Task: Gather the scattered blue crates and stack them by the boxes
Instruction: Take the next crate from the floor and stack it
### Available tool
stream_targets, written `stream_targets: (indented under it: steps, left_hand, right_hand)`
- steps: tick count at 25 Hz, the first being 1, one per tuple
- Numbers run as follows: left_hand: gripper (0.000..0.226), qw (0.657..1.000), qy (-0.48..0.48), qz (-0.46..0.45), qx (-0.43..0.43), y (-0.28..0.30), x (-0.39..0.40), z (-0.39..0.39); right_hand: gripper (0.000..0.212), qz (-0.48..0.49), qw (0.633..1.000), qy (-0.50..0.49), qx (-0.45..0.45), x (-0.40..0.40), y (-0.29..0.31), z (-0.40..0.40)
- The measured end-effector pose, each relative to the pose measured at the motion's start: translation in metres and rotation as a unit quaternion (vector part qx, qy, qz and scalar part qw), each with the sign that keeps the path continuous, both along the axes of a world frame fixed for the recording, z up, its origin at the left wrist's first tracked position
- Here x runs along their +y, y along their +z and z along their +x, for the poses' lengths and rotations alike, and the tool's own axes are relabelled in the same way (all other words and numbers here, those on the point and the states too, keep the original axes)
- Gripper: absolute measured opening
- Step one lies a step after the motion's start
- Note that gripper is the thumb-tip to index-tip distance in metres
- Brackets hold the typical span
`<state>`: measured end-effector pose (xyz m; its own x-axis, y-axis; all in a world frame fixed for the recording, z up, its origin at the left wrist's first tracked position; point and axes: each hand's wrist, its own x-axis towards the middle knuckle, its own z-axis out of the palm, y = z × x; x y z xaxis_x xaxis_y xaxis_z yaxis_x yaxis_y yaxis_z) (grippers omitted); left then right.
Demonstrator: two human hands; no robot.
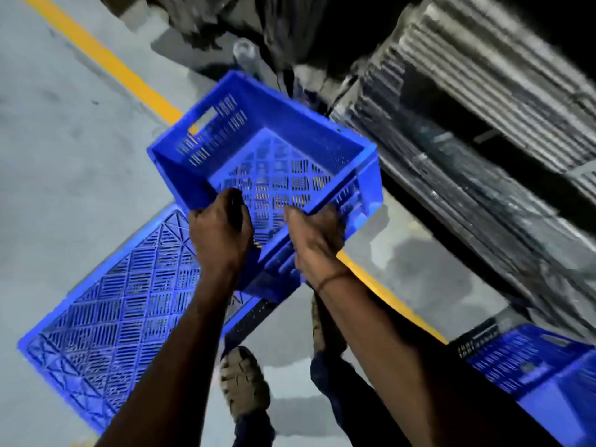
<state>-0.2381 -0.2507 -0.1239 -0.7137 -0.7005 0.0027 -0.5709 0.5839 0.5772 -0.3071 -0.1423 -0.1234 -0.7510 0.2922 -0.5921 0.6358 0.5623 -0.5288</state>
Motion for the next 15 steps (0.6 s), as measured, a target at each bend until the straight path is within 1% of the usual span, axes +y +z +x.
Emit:
stream_targets:
  steps: [3,6,8,12,15]
  left_hand:
    - [0.029,1.0,0.002,0.006,-0.024,0.04,-0.019,0.014]
    - [0.026,0.998,0.001,0.047,-0.046,0.089,-0.019,0.032]
    - [0.025,0.995,-0.002,0.087,-0.04,0.122,-0.015,0.046]
    - [0.025,0.989,0.033,0.143,-0.036,0.188,0.002,0.081]
    - [0.029,0.986,0.064,0.152,-0.005,0.24,0.008,0.135]
  right_hand:
    - [0.056,0.063,0.995,0.072,-0.002,0.025,0.054,0.014]
    - [0.055,0.109,0.991,0.079,-0.023,0.046,0.125,0.027]
    - [0.054,0.133,0.987,0.092,-0.014,0.054,0.181,0.039]
    - [0.056,0.14,0.985,0.1,0.015,0.054,0.283,0.086]
    - [0.056,0.118,0.986,0.117,0.034,0.053,0.354,0.131]
